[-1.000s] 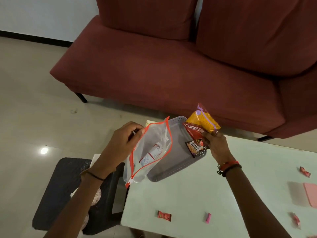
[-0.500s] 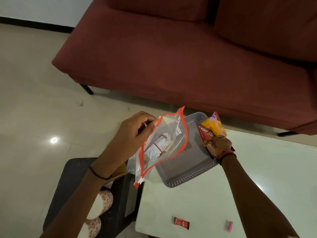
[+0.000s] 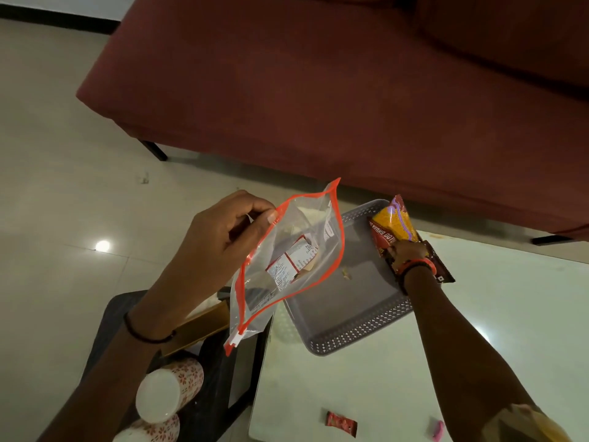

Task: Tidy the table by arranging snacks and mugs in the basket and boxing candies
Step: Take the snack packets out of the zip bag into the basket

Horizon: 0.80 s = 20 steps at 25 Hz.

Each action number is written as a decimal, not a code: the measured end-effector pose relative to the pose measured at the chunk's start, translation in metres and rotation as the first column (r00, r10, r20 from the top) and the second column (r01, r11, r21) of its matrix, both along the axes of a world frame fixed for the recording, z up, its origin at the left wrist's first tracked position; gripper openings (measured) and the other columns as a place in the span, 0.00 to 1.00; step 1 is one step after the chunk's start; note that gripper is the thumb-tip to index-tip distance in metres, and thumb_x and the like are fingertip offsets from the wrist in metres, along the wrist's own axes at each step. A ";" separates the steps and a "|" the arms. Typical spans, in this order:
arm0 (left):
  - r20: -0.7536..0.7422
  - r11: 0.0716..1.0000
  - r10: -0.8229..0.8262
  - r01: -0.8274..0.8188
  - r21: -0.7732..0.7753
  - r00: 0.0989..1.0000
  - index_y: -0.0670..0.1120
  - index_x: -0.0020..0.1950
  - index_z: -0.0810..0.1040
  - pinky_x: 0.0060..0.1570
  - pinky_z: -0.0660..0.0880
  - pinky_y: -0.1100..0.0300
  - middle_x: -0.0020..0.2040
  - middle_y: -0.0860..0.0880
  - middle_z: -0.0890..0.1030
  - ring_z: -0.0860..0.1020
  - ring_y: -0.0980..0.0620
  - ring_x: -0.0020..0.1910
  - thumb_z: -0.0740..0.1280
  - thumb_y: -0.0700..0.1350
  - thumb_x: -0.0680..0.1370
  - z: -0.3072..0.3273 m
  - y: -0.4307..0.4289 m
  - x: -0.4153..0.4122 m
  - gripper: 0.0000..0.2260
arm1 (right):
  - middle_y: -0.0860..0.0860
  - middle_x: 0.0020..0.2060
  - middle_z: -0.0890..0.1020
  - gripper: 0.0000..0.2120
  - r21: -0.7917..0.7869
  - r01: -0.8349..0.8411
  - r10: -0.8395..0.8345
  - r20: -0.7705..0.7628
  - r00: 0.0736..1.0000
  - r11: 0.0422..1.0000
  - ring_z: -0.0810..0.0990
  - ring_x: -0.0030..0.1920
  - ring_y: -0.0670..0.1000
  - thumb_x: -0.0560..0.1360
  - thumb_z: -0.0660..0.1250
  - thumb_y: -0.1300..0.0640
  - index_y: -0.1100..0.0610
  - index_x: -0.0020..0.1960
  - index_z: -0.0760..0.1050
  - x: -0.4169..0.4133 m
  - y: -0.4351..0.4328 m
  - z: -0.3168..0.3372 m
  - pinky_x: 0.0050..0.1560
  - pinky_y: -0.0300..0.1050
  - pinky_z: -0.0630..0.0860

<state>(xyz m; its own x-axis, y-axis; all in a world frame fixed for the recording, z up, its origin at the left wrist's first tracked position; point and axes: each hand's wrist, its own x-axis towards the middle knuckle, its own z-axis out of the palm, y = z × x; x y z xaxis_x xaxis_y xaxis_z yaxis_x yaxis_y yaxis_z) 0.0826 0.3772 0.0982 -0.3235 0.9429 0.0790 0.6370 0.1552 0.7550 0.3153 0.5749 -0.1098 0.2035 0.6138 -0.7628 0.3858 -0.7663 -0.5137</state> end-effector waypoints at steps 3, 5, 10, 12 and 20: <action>0.019 1.000 0.018 -0.018 -0.003 1.000 0.40 0.49 0.78 0.37 0.69 0.79 0.39 0.60 0.74 0.76 0.68 0.40 0.63 0.44 0.77 0.000 0.000 0.002 0.08 | 0.61 0.64 0.75 0.15 0.078 -0.098 0.086 0.144 0.986 0.992 0.74 0.65 0.59 0.82 0.54 0.60 0.64 0.66 0.69 0.001 0.009 0.003 0.55 0.45 0.75; 0.022 1.000 0.023 -0.023 -0.013 1.000 0.41 0.49 0.78 0.38 0.70 0.79 0.39 0.61 0.74 0.76 0.68 0.41 0.62 0.47 0.77 0.001 0.000 0.005 0.11 | 0.58 0.61 0.79 0.14 0.149 -0.377 0.314 0.328 0.891 0.914 0.77 0.62 0.57 0.80 0.59 0.56 0.60 0.63 0.72 -0.002 0.006 0.005 0.59 0.44 0.74; -0.007 0.998 0.046 -0.046 -0.038 0.999 0.38 0.50 0.78 0.40 0.70 0.80 0.41 0.53 0.76 0.76 0.59 0.37 0.63 0.42 0.77 0.007 -0.001 0.014 0.09 | 0.61 0.70 0.70 0.19 -0.118 -0.710 0.694 0.368 0.618 0.694 0.69 0.70 0.57 0.80 0.56 0.63 0.65 0.70 0.65 0.013 -0.025 0.033 0.26 0.23 0.70; -0.004 0.998 0.056 -0.056 -0.043 0.998 0.38 0.50 0.78 0.41 0.70 0.80 0.42 0.51 0.76 0.76 0.59 0.38 0.63 0.40 0.77 0.010 -0.001 0.020 0.08 | 0.58 0.70 0.71 0.18 -0.108 -0.667 0.661 0.319 0.679 0.737 0.70 0.69 0.55 0.81 0.56 0.61 0.62 0.70 0.67 0.019 -0.036 0.049 0.37 0.25 0.73; -0.035 1.000 0.025 -0.024 0.013 0.999 0.37 0.49 0.78 0.41 0.69 0.78 0.41 0.51 0.75 0.74 0.60 0.36 0.64 0.38 0.77 0.020 -0.011 0.060 0.06 | 0.49 0.37 0.85 0.07 0.527 -0.039 0.346 -0.498 0.795 0.849 0.83 0.41 0.48 0.70 0.72 0.50 0.53 0.43 0.82 0.047 -0.062 0.207 0.48 0.42 0.80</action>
<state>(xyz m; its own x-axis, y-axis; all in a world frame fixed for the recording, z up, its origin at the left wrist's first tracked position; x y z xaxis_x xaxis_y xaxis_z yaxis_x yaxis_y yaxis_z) 0.1425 0.3661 0.1178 -0.3433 0.9336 0.1025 0.6591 0.1618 0.7345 0.3628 0.5128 0.0969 -0.3235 0.8964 -0.3030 0.0257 -0.3117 -0.9498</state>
